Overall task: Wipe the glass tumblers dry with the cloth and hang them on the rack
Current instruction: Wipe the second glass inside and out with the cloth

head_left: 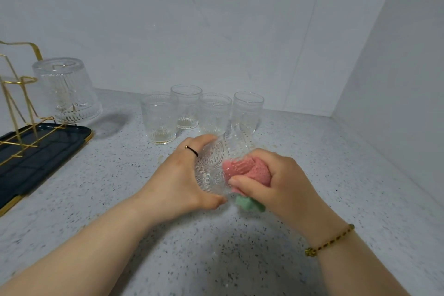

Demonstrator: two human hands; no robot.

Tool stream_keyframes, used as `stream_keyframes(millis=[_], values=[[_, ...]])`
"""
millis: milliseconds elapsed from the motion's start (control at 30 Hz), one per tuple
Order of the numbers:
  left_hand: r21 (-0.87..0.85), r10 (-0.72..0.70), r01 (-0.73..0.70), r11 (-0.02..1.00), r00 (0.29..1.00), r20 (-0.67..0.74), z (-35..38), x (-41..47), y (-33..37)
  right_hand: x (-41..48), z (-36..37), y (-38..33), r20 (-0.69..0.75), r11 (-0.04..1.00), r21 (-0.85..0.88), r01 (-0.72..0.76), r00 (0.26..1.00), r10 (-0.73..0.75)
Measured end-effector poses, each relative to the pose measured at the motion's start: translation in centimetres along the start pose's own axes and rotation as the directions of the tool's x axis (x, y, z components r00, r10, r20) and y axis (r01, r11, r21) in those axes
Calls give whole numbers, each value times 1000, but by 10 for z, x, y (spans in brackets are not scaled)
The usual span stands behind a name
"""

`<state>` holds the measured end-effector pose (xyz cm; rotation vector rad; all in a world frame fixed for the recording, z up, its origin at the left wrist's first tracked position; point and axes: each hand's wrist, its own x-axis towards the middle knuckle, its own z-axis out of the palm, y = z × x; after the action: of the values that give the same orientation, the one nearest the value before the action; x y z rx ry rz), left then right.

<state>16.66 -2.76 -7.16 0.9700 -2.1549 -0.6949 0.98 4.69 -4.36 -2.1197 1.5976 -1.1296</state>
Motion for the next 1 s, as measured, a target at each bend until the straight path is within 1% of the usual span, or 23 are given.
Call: stream_keyframes(millis=[100,167,233,267,300,333,367,400,433,467,500,567,600,667,700,733,767,867,900,933,967,1000], values=[[-63,3,0,998,999,36,0,-1,2,0,5,0,-85,991,-99,93,991,-101],[-127,8,0,992,998,58,-1,-1,3,-1,8,-1,-116,979,-157,126,983,-145],[-243,2,11,970,999,53,-4,1,-1,-2,9,-3,-151,962,-222,158,969,-194],[-327,-16,38,944,997,69,-5,3,-3,-2,9,-5,-165,955,-245,166,964,-210],[-437,-36,89,895,991,129,-7,4,-5,-2,9,-6,-174,953,-250,172,960,-218],[-581,-24,157,799,973,230,-9,4,-7,-3,9,-9,-180,954,-241,179,958,-225],[-704,-10,260,660,941,337,-11,2,-7,-3,10,-10,-184,951,-239,195,953,-242],[-754,-13,357,551,907,421,-13,1,-6,-4,9,-11,-187,944,-254,211,947,-262],[-752,-28,431,498,875,483,-13,0,-3,-5,9,-11,-184,934,-279,223,942,-280],[-744,-40,463,483,860,509,-11,0,-3,-5,9,-11,-179,929,-292,225,942,-284],[-740,-80,478,474,860,504,-9,0,-2,-4,9,-9,-172,934,-285,217,947,-272],[-754,-148,433,493,896,418,-5,3,-2,-2,8,-3,-164,946,-264,190,957,-238],[-761,-153,375,529,925,349,-5,5,-4,-2,9,-3,-155,953,-245,177,963,-219],[-734,-115,225,641,973,198,-6,9,-11,-3,12,-1,-142,987,-104,125,980,-140],[-718,-88,161,677,987,138,-7,9,-12,-3,15,-1,-144,996,4,85,986,-83],[-723,-73,130,679,991,109,-7,9,-13,-3,17,-3,-149,994,93,57,988,-42],[-749,-74,132,650,991,110,-6,9,-12,-4,18,-5,-170,987,148,62,985,-36],[-823,-108,247,512,969,224,-1,4,-1,-5,16,-7,-214,991,102,91,974,-68],[-819,-144,302,489,953,266,1,3,2,-5,14,-8,-184,991,118,69,982,-46],[-807,-185,351,474,936,299,1,3,2,-4,12,-10,-124,984,174,34,992,-12],[-798,-215,387,462,922,323,1,3,2,-4,10,-11,-30,979,202,-20,999,26],[-789,-237,420,448,907,349,0,4,0,-5,8,-11,86,981,183,-64,995,49]])
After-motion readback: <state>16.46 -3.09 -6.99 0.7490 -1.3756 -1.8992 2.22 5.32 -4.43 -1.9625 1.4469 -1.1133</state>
